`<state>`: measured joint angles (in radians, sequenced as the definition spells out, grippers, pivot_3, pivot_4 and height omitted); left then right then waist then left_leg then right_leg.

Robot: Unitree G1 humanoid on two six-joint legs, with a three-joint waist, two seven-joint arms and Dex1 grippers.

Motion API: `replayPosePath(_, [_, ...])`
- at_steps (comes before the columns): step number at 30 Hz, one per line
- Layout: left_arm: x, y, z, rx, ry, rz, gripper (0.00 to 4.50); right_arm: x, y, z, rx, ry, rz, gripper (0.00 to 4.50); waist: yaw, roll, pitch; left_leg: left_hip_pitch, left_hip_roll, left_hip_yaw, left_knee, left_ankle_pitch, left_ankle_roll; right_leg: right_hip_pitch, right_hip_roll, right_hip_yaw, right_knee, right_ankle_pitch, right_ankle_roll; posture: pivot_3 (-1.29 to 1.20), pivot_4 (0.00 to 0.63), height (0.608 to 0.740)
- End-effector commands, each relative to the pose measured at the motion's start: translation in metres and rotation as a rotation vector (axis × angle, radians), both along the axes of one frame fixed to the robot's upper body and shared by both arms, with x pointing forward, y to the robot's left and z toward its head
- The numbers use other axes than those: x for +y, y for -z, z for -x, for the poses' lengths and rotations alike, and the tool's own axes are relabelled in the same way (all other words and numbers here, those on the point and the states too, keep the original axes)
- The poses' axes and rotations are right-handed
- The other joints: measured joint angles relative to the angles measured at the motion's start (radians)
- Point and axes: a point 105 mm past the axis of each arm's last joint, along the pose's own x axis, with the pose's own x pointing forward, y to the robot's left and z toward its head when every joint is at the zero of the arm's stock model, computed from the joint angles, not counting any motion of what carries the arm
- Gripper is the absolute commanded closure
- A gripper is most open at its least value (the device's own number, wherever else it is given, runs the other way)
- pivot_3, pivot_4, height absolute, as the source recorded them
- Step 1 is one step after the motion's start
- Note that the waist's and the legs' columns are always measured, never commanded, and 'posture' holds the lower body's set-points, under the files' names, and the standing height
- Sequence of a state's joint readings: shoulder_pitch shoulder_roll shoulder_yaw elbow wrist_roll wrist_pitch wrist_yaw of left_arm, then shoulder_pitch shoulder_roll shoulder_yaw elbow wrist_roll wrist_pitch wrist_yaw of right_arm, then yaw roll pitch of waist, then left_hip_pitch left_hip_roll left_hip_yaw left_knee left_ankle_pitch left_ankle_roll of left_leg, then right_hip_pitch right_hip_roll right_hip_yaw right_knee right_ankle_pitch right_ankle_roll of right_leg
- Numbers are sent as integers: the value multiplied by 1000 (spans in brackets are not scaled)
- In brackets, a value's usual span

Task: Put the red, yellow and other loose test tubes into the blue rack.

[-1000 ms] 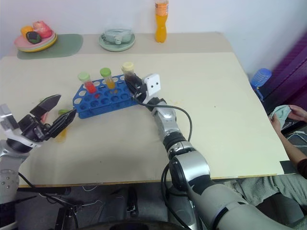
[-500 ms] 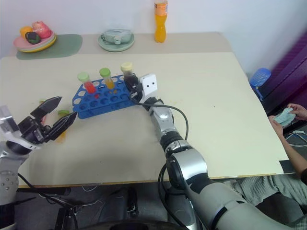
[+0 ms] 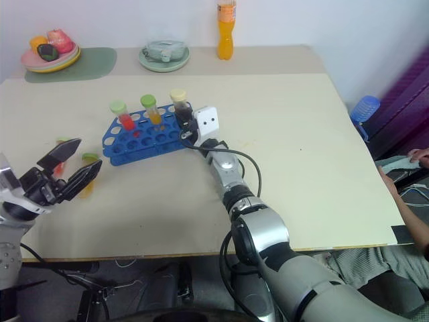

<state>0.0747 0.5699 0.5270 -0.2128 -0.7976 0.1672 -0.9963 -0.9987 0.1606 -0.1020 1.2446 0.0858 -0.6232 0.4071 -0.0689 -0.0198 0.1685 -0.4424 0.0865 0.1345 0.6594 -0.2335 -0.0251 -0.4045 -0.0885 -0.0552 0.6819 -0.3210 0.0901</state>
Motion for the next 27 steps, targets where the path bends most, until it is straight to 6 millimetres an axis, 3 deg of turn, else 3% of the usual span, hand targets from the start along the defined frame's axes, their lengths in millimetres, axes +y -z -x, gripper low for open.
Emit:
replayPosePath(1, [5, -7, 4, -42, -16, -9, 0, -2, -4, 2, -23, -4, -37, 1786, 0, 0, 0, 0, 0, 0, 0, 0, 0, 0, 0, 0, 0, 0, 0, 0, 150, 740])
replayPosePath(5, [7, -5, 4, -40, -20, -7, 0, -4, -5, 4, -75, 14, 12, 16, -2, 0, 0, 0, 0, 0, 0, 0, 0, 0, 0, 0, 0, 0, 0, 0, 150, 740])
replayPosePath(15, [13, 0, -2, -8, -81, 26, 0, -9, -10, 10, -194, -49, 136, 16, -1, 0, 0, 0, 0, 0, 0, 0, 0, 0, 0, 0, 0, 0, 0, 0, 150, 740])
replayPosePath(19, [25, -4, -10, -8, -202, 92, 0, -20, -9, 13, -240, -87, 215, 16, 0, 0, 0, 0, 0, 0, 0, 0, 0, 0, 0, 0, 0, 0, 0, 0, 150, 740])
replayPosePath(22, [32, -2, -16, 43, -315, 111, 0, -31, -9, 19, -264, -146, 271, 16, 0, 0, 0, 0, 0, -1, 0, 0, 0, 0, 0, 0, 0, 0, 0, 0, 150, 740])
replayPosePath(27, [40, -1, -19, 134, -476, 69, 0, -67, -9, 38, -263, -199, 345, 16, 3, 0, 0, 0, 0, -1, 0, 0, 0, 0, -1, 0, 0, 0, 0, 0, 150, 740])
